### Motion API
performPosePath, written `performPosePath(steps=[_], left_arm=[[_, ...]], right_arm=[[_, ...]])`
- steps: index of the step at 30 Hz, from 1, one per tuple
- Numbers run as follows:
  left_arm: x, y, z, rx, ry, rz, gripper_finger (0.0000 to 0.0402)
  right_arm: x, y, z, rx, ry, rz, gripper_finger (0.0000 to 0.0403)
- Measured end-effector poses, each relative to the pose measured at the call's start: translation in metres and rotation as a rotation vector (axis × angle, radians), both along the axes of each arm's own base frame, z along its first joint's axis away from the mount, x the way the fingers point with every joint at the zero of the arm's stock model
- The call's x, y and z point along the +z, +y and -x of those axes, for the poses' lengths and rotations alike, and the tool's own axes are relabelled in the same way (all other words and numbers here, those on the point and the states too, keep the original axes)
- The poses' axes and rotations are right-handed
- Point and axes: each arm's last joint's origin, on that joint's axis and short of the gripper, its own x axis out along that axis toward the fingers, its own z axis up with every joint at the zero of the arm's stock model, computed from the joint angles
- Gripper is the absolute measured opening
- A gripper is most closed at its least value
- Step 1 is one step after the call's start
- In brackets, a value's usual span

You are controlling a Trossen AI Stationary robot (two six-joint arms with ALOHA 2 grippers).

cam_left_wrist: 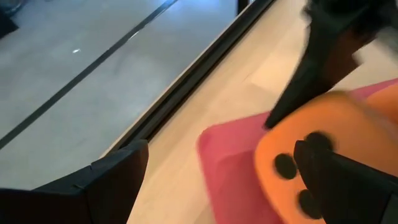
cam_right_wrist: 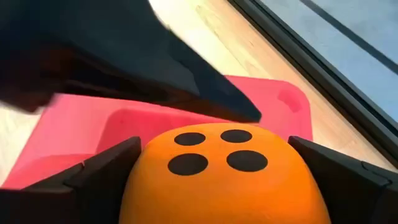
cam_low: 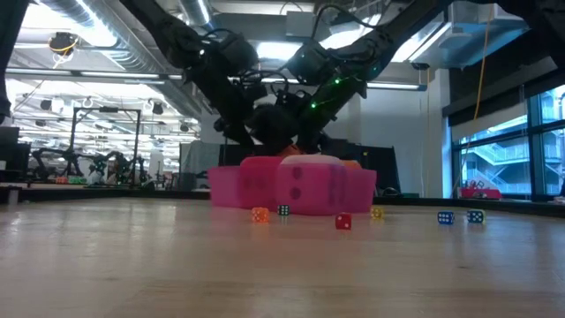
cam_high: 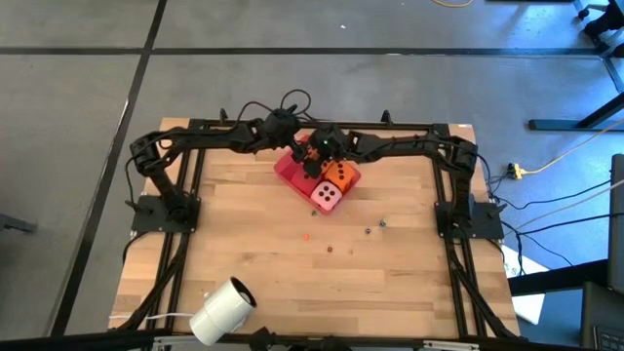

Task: Pick & Place Dice
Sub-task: Put the large orange die into the red bin

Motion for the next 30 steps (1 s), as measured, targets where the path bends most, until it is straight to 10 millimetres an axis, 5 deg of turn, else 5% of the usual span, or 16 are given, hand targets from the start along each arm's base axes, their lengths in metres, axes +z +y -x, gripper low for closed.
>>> performPosePath(steps=[5, 19, 30], left_arm=[[0.005, -0.001, 0.001, -0.006, -0.015, -0.009, 0.0400], [-0.023, 0.005, -0.007, -0.025, 0.040, 0.054, 0.0400], [-0.025, 0.010, -0.004, -0.033, 0.041, 0.072, 0.0400]], right_arm=[[0.002, 0.000, 0.001, -0.007, 0.002, 0.009, 0.0398], [0.001, 0.001, 0.001, 0.044, 0.036, 0.045, 0.0398], [0.024, 0.004, -0.006, 0.120, 0.105, 0.089, 0.0398]])
